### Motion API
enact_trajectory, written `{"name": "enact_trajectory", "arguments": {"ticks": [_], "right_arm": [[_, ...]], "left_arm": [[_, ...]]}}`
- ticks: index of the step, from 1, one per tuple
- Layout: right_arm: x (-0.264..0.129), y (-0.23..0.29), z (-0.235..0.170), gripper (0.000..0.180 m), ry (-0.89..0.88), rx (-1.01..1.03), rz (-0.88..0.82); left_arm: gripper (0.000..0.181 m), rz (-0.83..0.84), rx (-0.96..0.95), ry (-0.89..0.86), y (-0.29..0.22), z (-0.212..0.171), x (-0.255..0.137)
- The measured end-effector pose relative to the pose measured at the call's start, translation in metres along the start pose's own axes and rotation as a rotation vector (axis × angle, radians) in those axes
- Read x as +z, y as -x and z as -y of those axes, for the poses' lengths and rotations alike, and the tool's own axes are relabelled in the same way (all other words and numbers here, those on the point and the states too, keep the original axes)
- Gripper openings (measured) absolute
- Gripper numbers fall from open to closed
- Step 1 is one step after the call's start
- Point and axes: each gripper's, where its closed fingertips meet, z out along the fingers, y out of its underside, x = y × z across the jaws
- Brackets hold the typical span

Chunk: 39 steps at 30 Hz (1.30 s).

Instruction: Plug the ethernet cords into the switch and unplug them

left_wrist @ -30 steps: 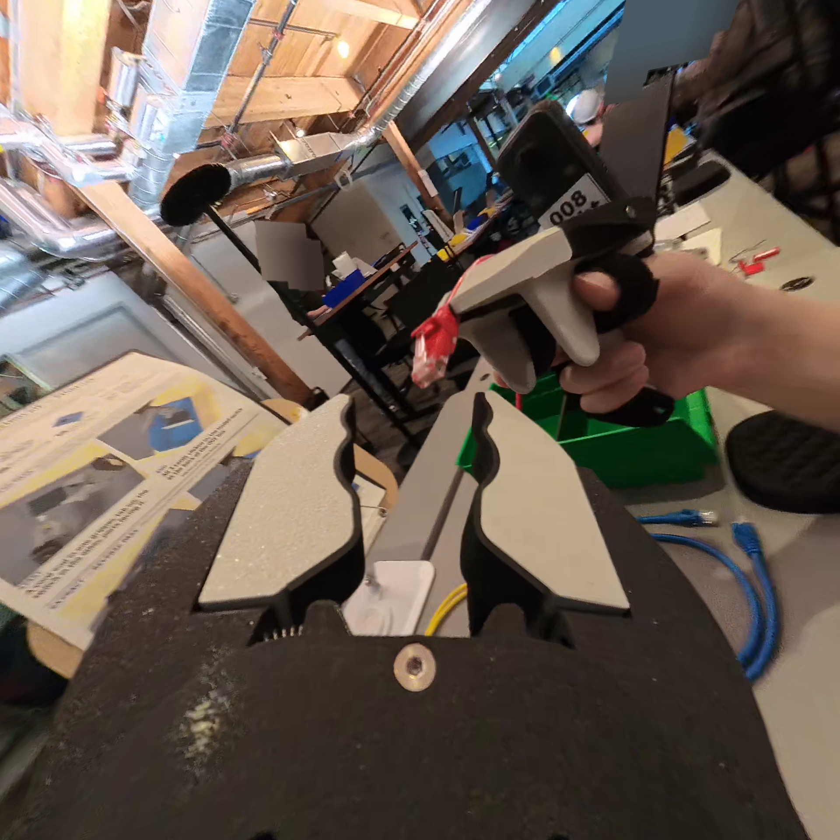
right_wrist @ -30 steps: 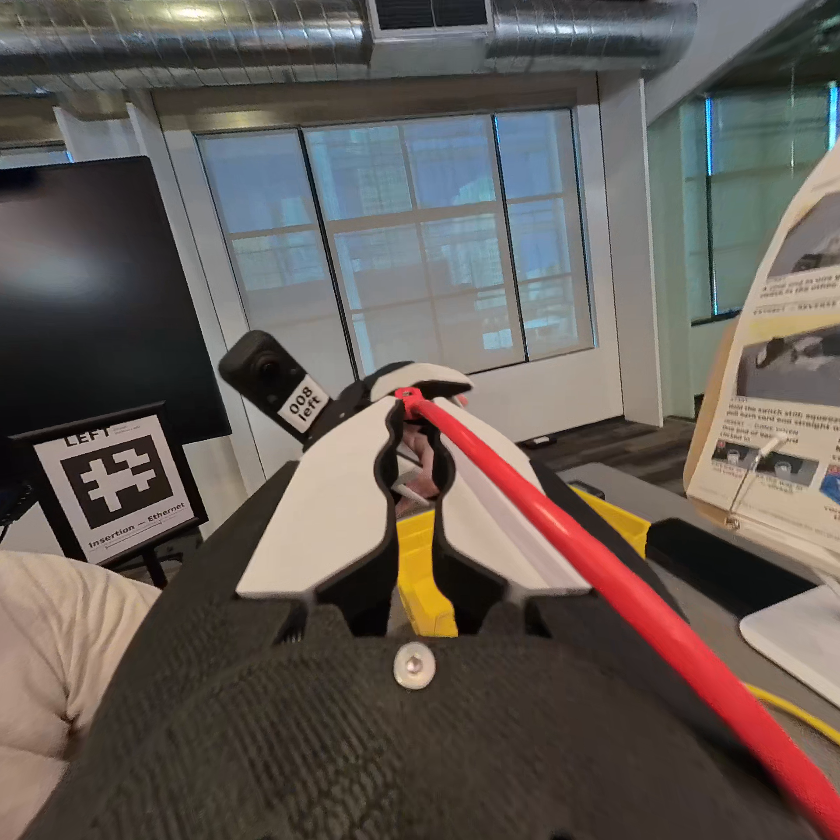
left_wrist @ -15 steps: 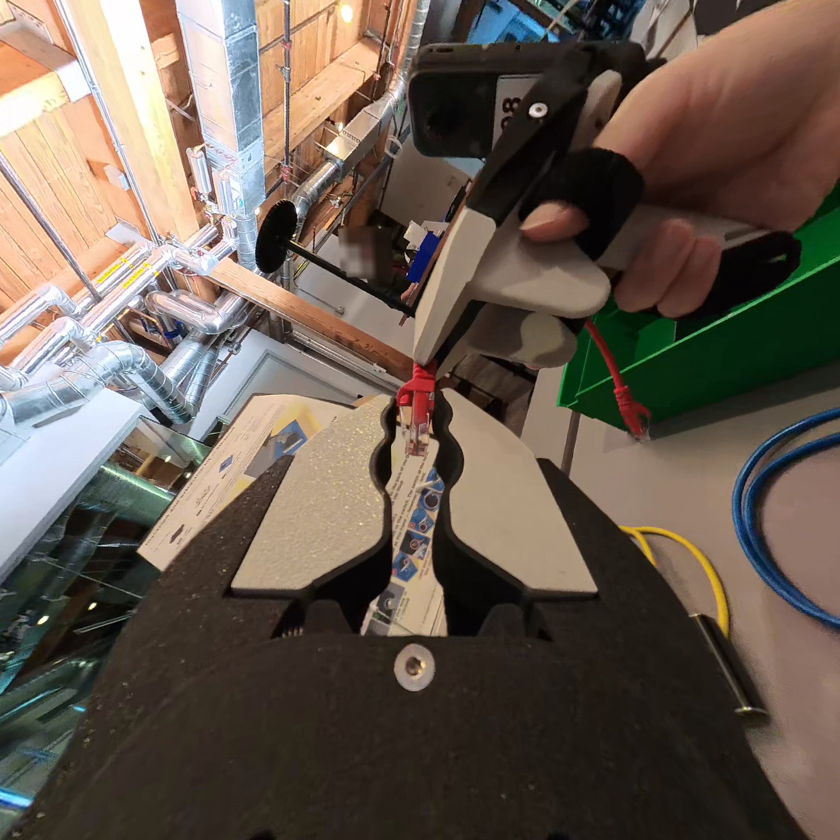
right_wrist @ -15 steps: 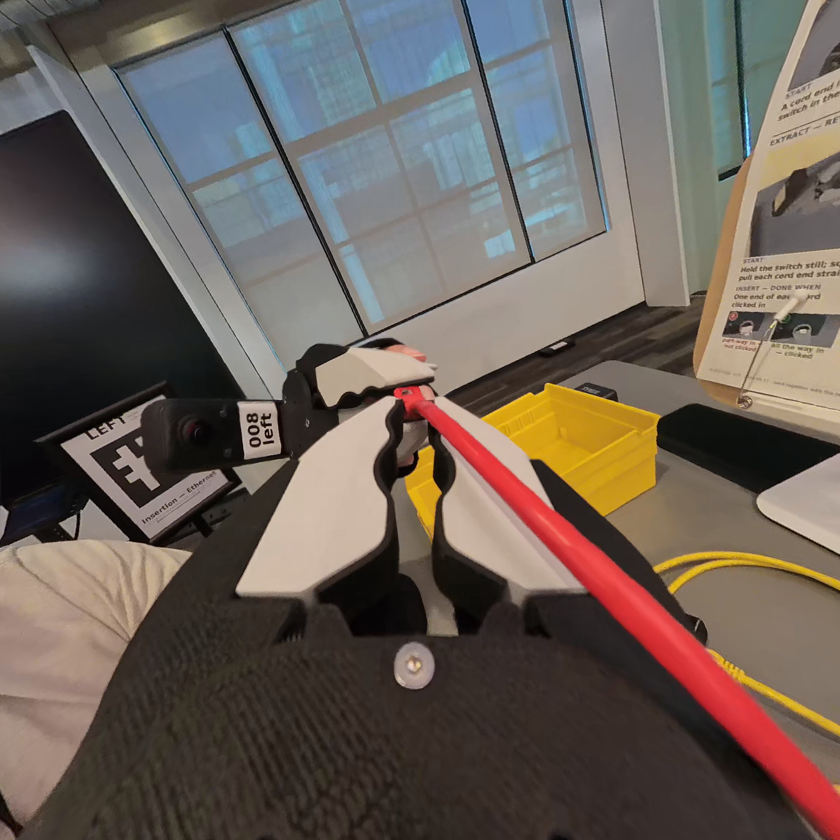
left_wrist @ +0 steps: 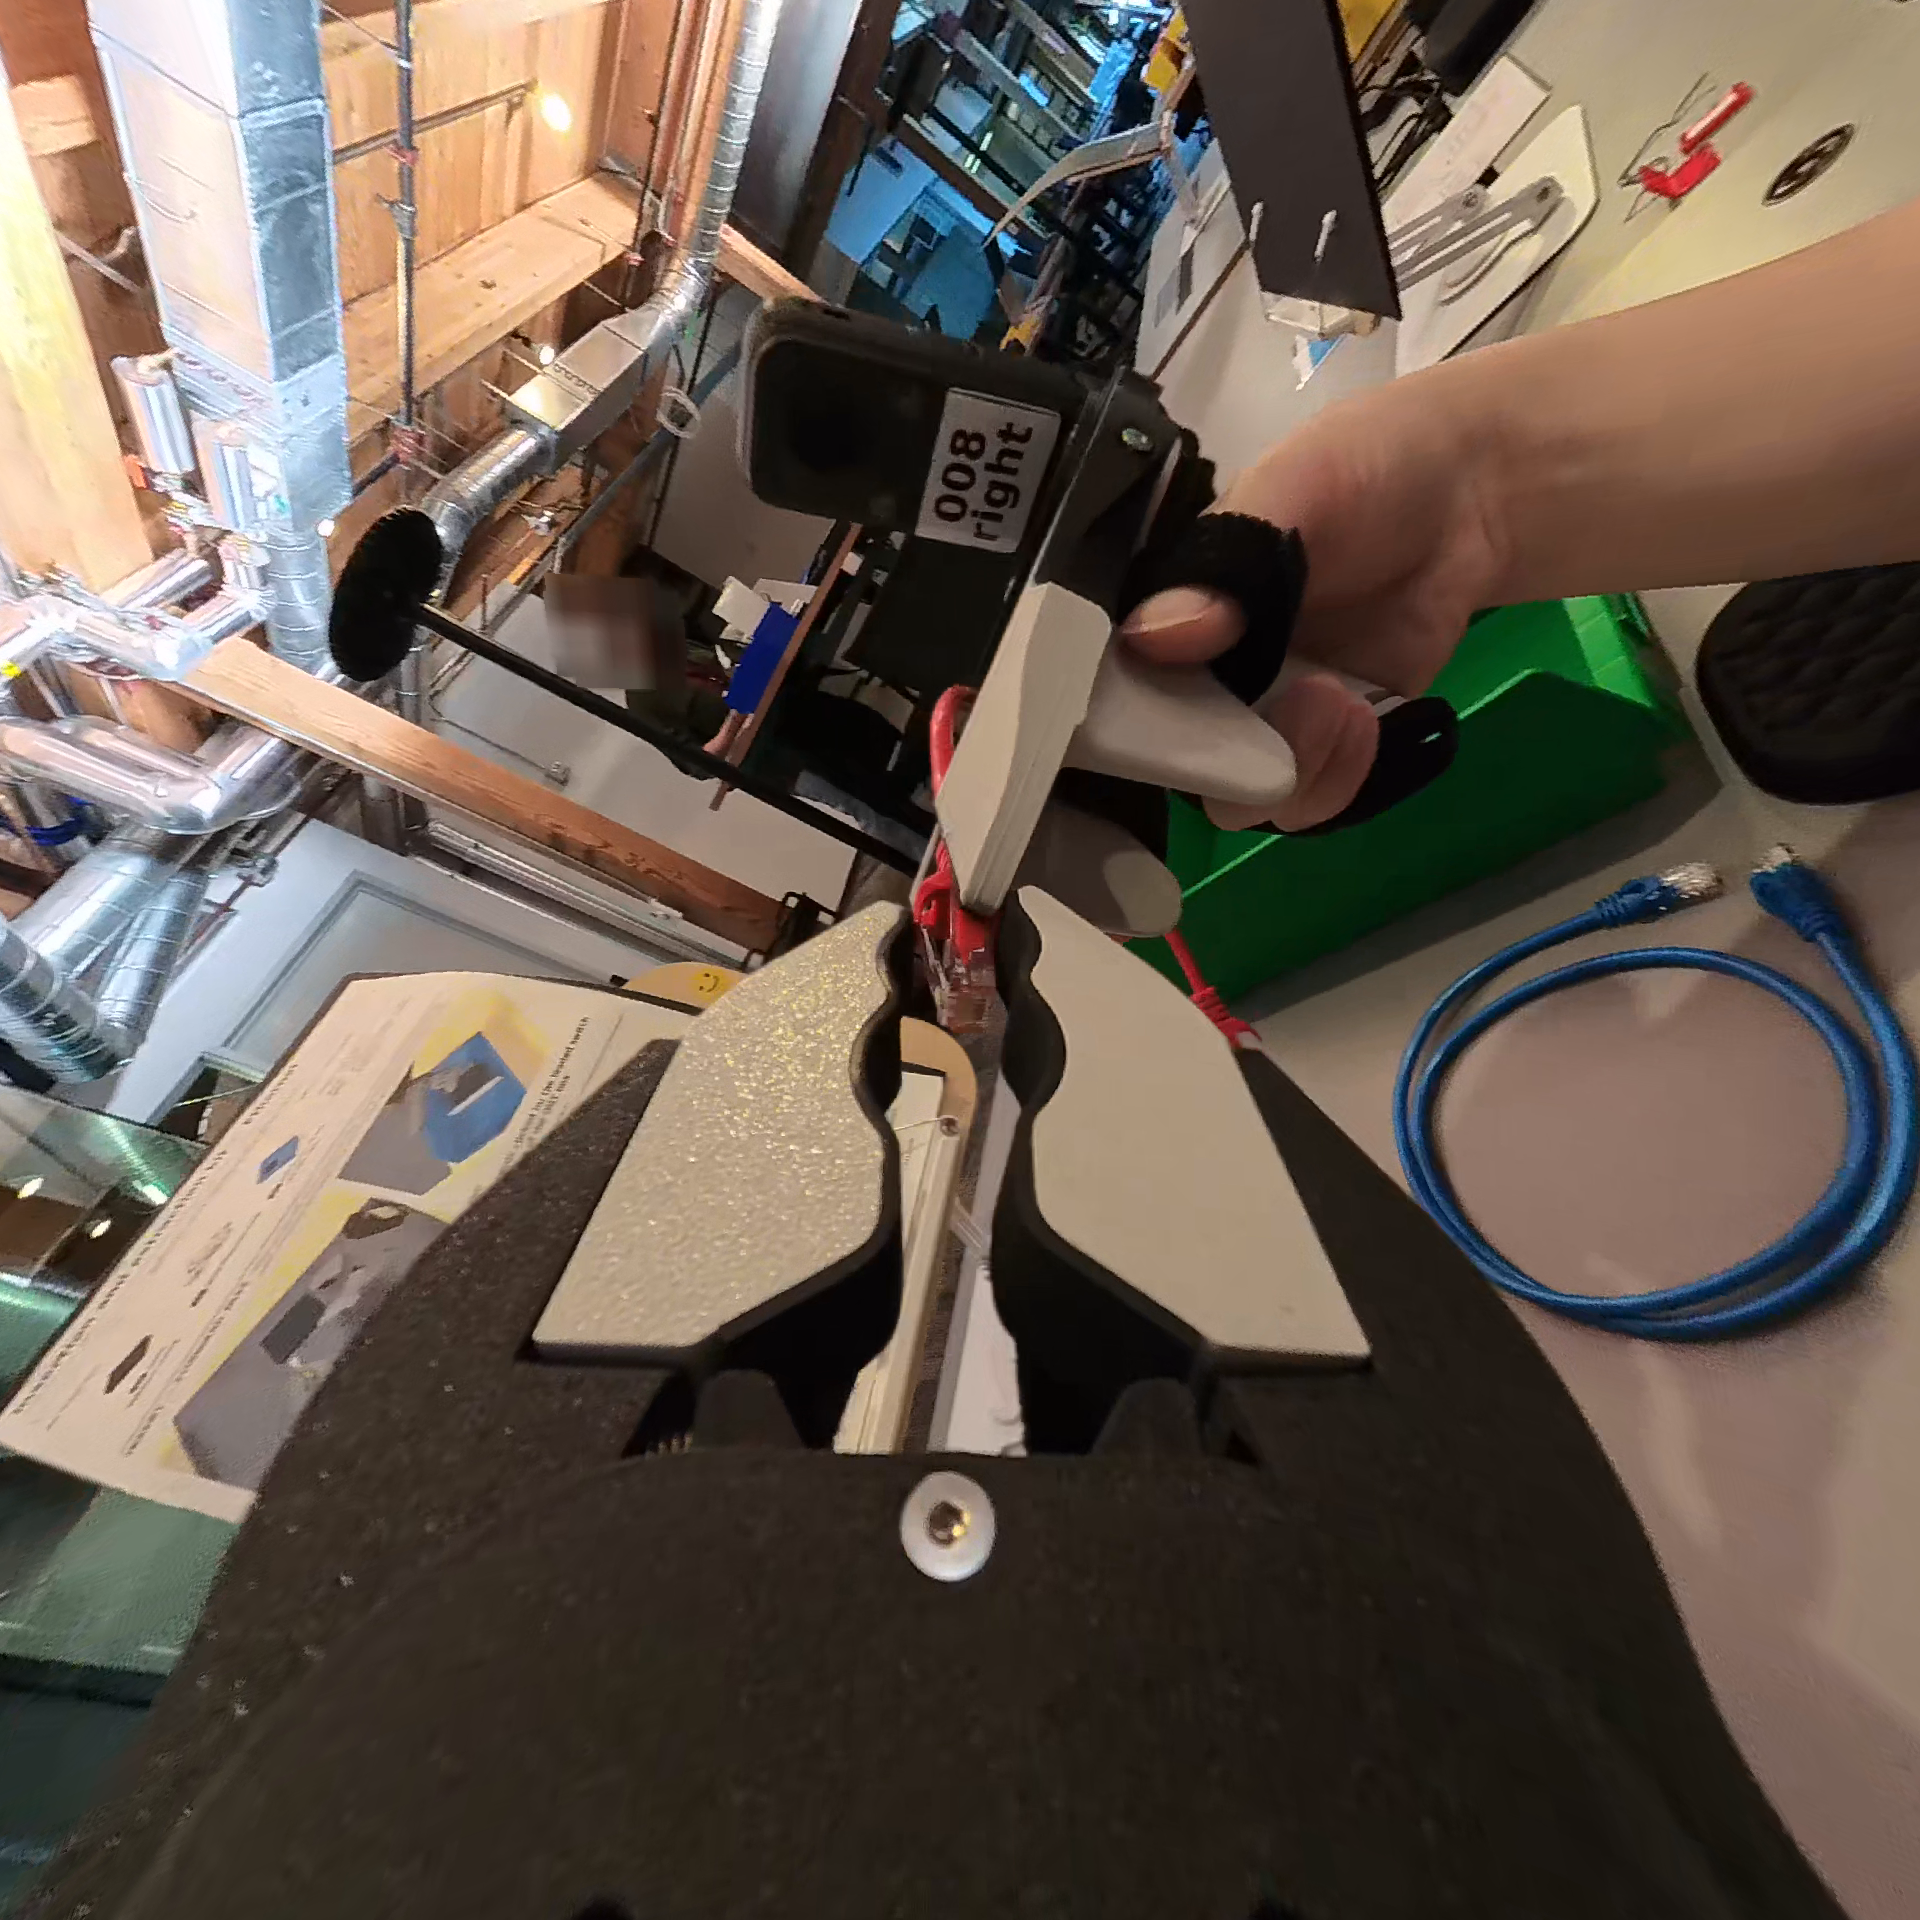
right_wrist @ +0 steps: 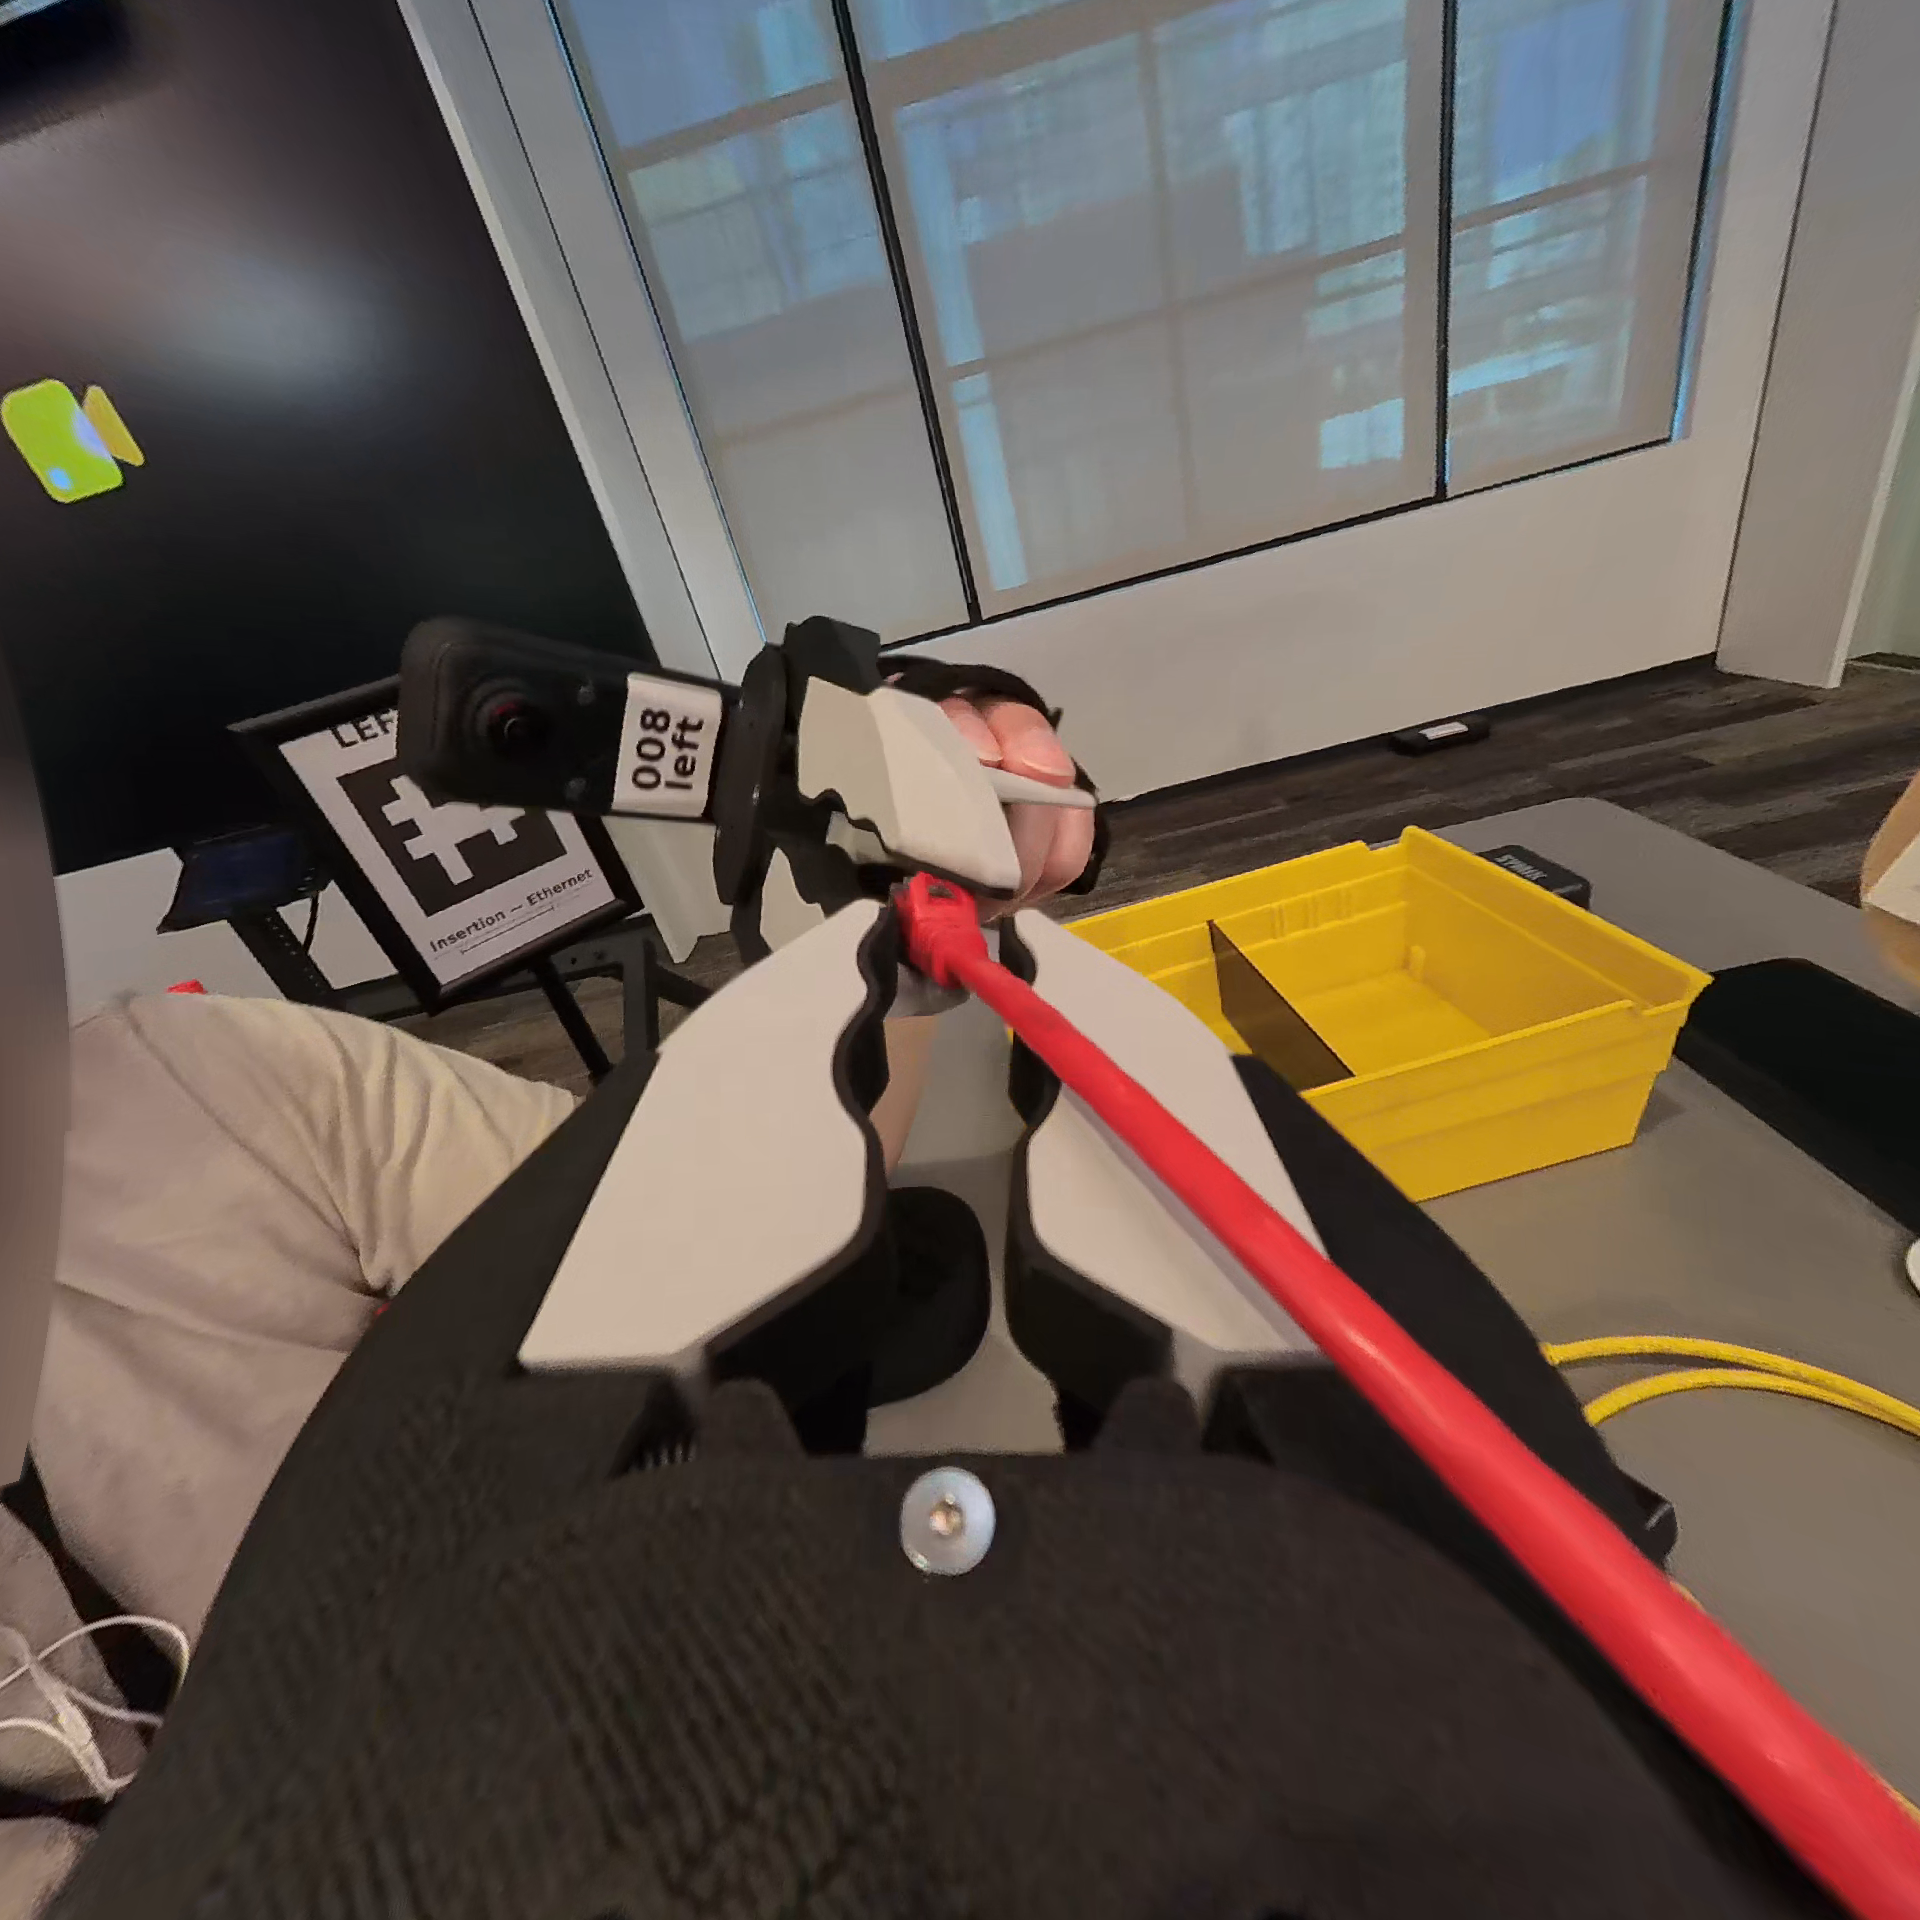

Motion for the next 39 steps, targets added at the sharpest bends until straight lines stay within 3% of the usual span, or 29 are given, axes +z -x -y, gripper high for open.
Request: {"name": "enact_trajectory", "arguments": {"ticks": [15,21,25,27,30,39], "right_arm": [[0.001,0.009,-0.016,0.014,0.091,0.053,0.078],[-0.001,0.009,-0.007,0.013,0.051,0.019,0.048],[-0.024,0.007,0.019,0.013,-0.039,-0.085,-0.041],[-0.043,0.010,0.031,0.013,-0.055,-0.134,-0.067],[-0.071,0.021,0.049,0.013,-0.096,-0.194,-0.101],[-0.118,0.038,0.056,0.013,-0.029,-0.379,-0.223]], "left_arm": [[0.014,-0.115,0.019,0.001,-0.016,-0.001,-0.004],[0.015,-0.052,0.039,-0.003,-0.009,0.002,-0.002],[0.038,0.035,-0.145,0.008,0.016,0.004,-0.010],[0.039,0.022,-0.279,0.017,0.023,-0.001,-0.016],[0.042,-0.029,-0.433,0.175,0.018,-0.035,-0.014],[0.045,-0.115,-0.645,0.640,-0.045,-0.130,0.031]]}}
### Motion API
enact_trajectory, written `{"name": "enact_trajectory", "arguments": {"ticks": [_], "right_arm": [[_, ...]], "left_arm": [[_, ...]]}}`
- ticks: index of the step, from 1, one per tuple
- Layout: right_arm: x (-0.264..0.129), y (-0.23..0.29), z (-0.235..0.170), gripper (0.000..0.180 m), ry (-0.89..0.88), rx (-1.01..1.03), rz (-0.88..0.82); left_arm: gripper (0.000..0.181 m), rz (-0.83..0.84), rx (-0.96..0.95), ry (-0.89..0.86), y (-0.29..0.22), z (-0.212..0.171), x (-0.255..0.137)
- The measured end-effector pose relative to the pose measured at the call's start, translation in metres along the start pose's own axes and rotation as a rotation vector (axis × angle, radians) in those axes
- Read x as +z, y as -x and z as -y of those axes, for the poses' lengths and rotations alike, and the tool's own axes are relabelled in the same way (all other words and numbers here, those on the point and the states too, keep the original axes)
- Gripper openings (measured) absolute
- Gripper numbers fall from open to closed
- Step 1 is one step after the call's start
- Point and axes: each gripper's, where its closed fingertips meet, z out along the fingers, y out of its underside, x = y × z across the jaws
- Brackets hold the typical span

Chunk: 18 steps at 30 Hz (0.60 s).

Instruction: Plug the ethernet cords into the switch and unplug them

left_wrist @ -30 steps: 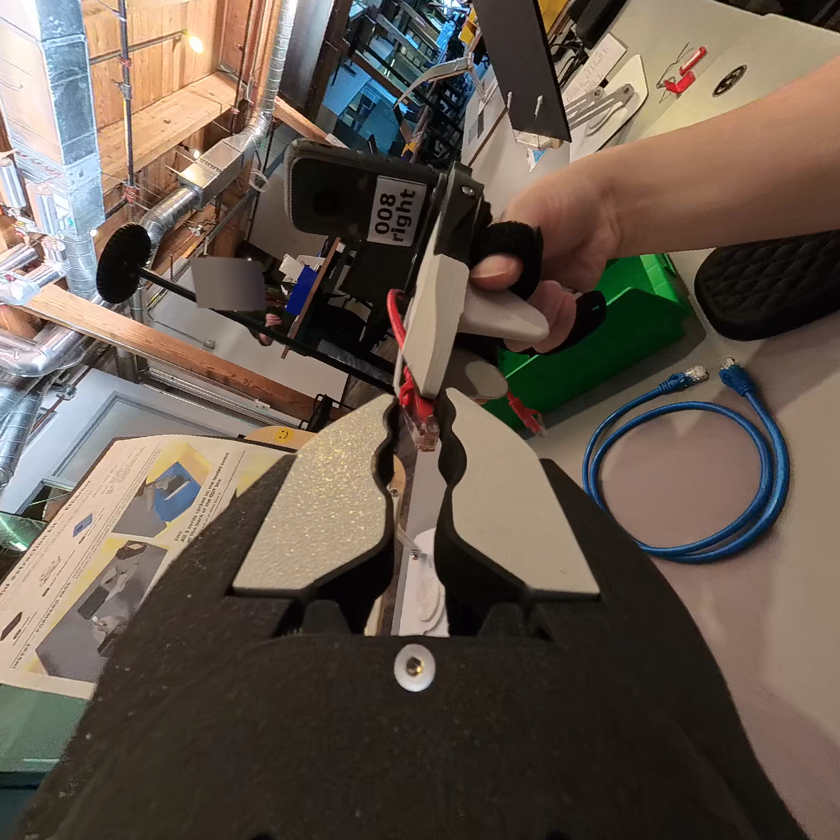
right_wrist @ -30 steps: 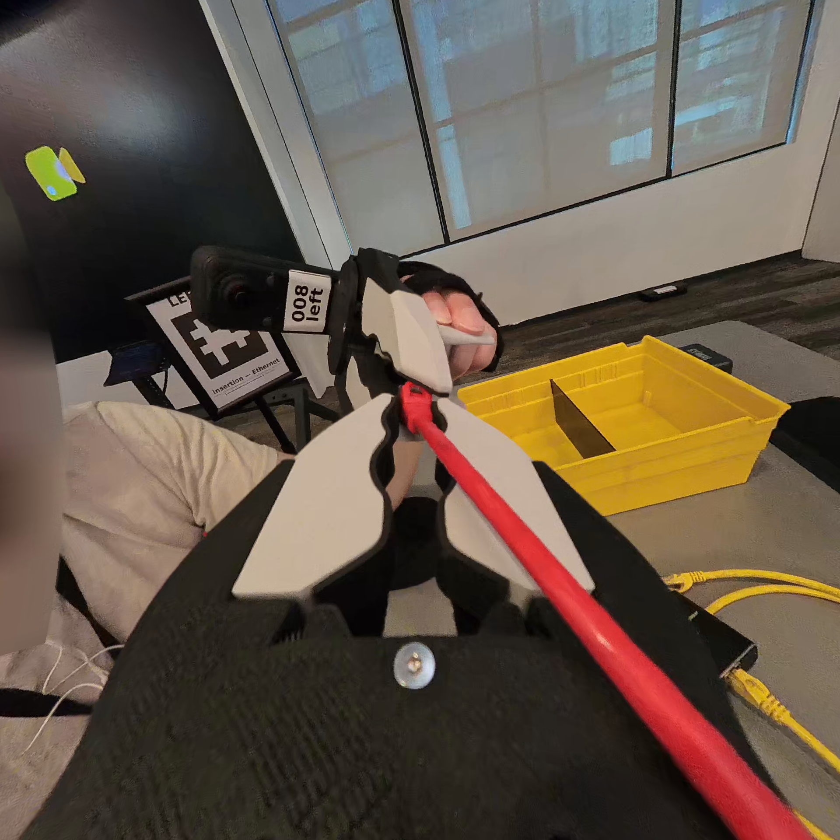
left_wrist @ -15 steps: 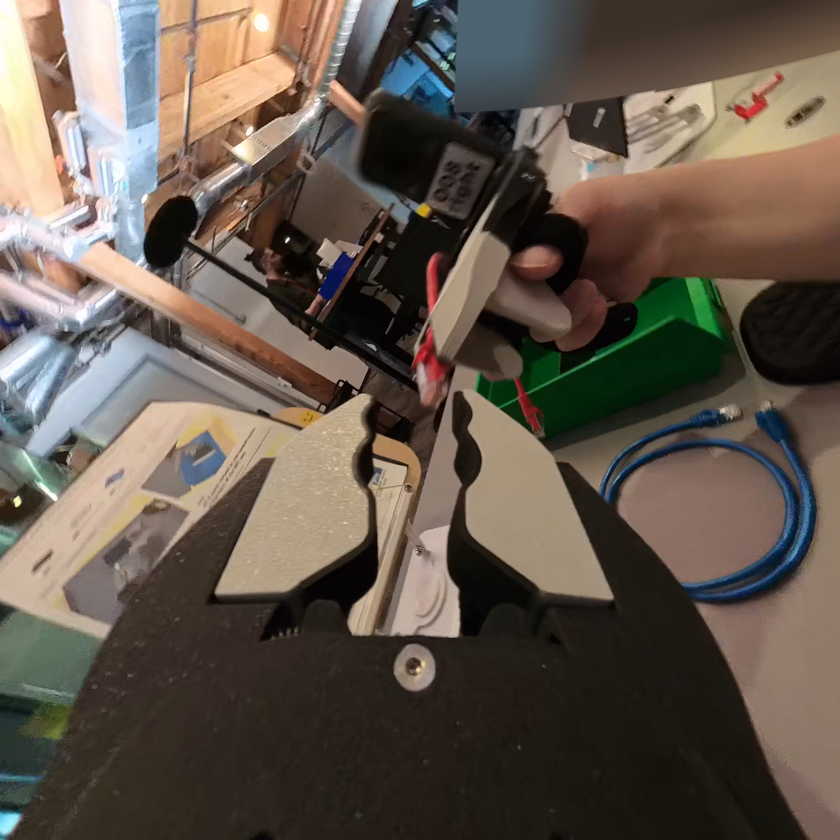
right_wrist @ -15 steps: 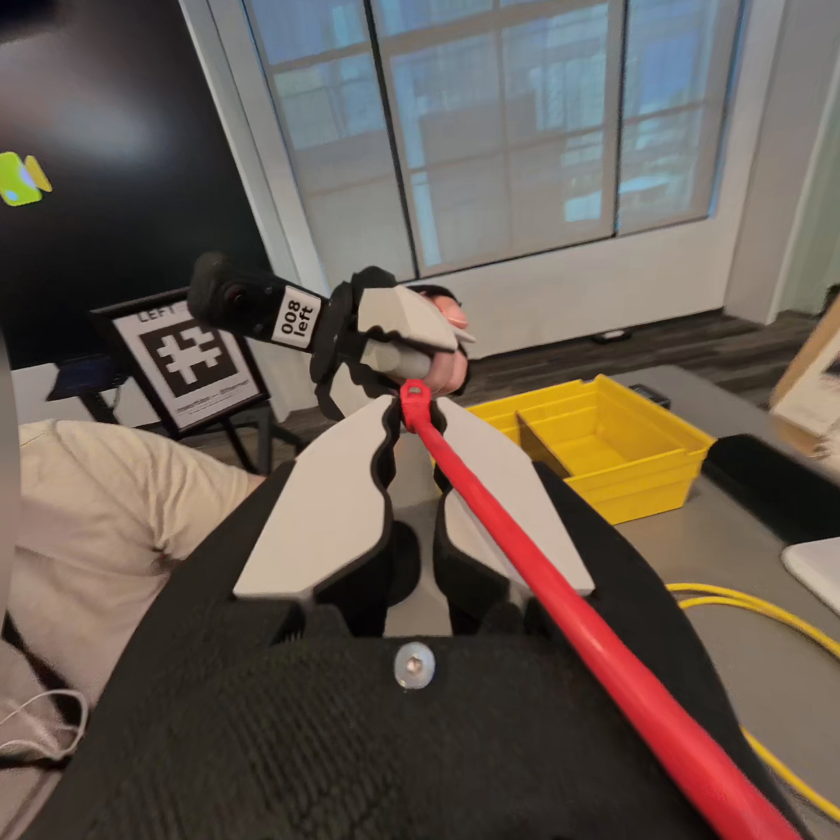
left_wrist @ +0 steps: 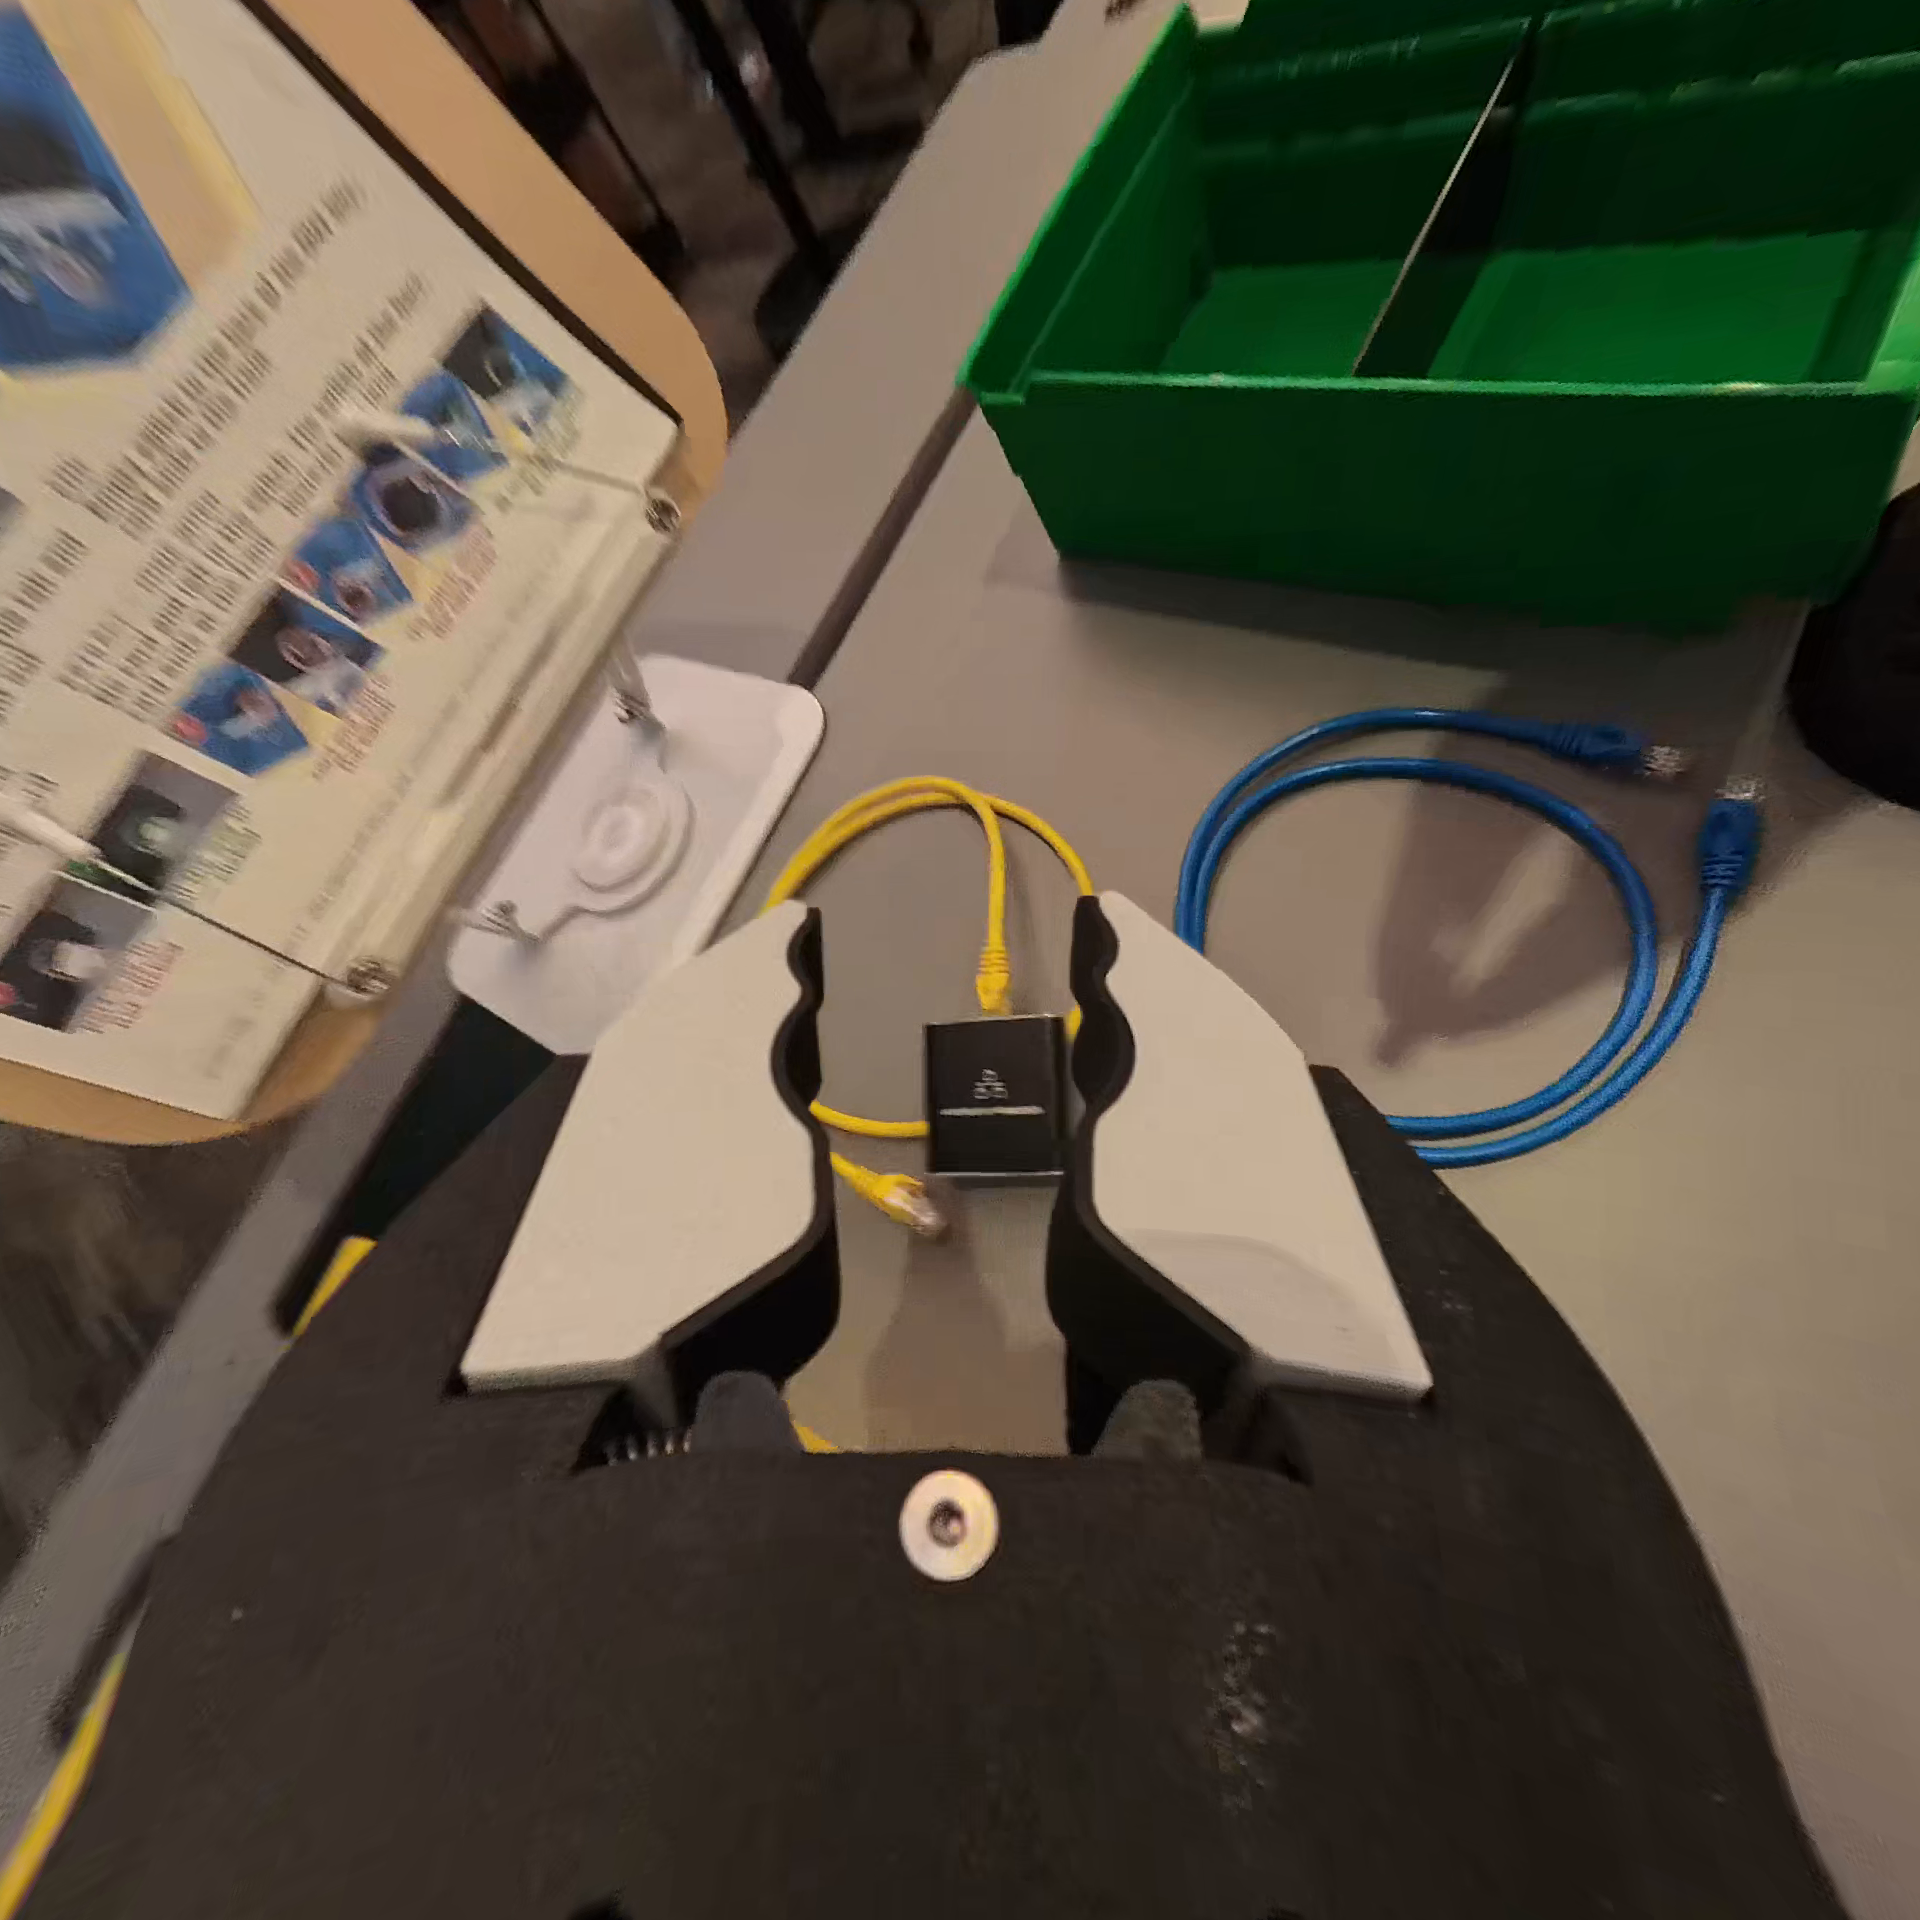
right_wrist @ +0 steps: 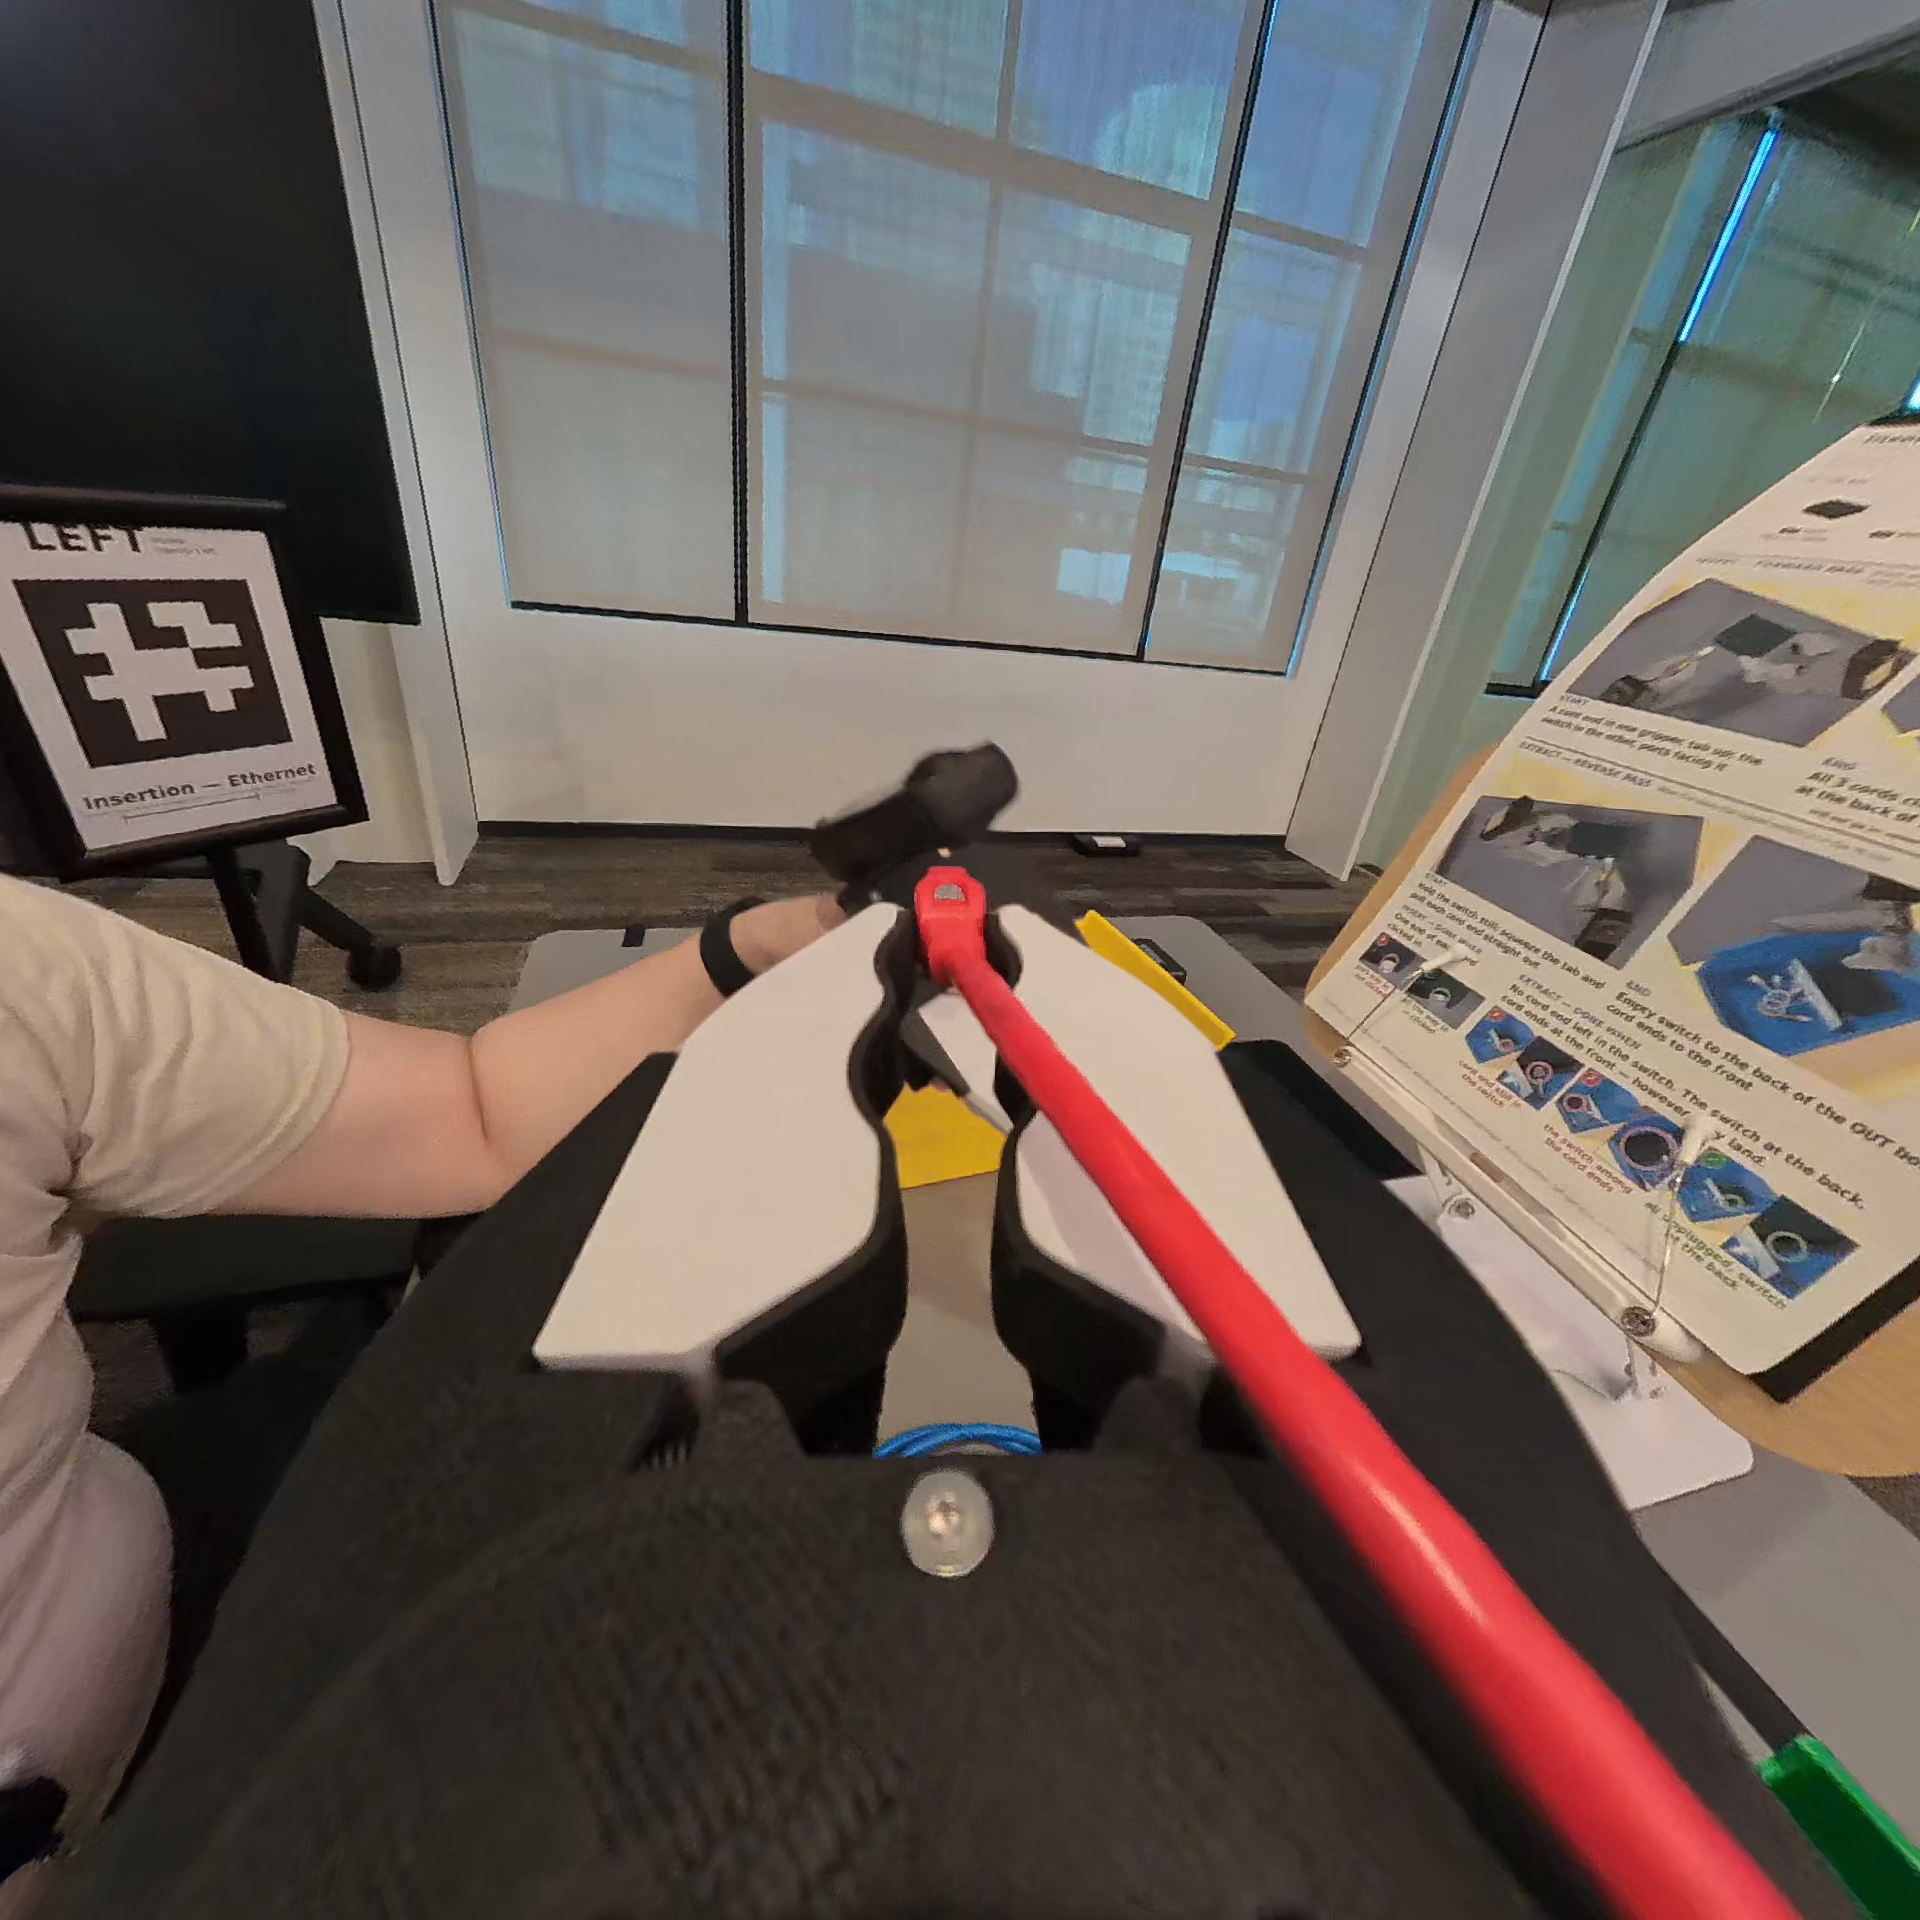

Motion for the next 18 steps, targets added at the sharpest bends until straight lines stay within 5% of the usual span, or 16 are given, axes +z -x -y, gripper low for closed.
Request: {"name": "enact_trajectory", "arguments": {"ticks": [9,18], "right_arm": [[-0.029,0.003,0.019,0.013,-0.118,-0.042,0.040],[-0.044,-0.001,0.021,0.013,-0.145,-0.065,0.031]], "left_arm": [[0.059,0.048,-0.189,0.390,-0.010,-0.074,0.076],[0.061,-0.060,-0.346,0.692,-0.017,-0.139,0.105]]}}
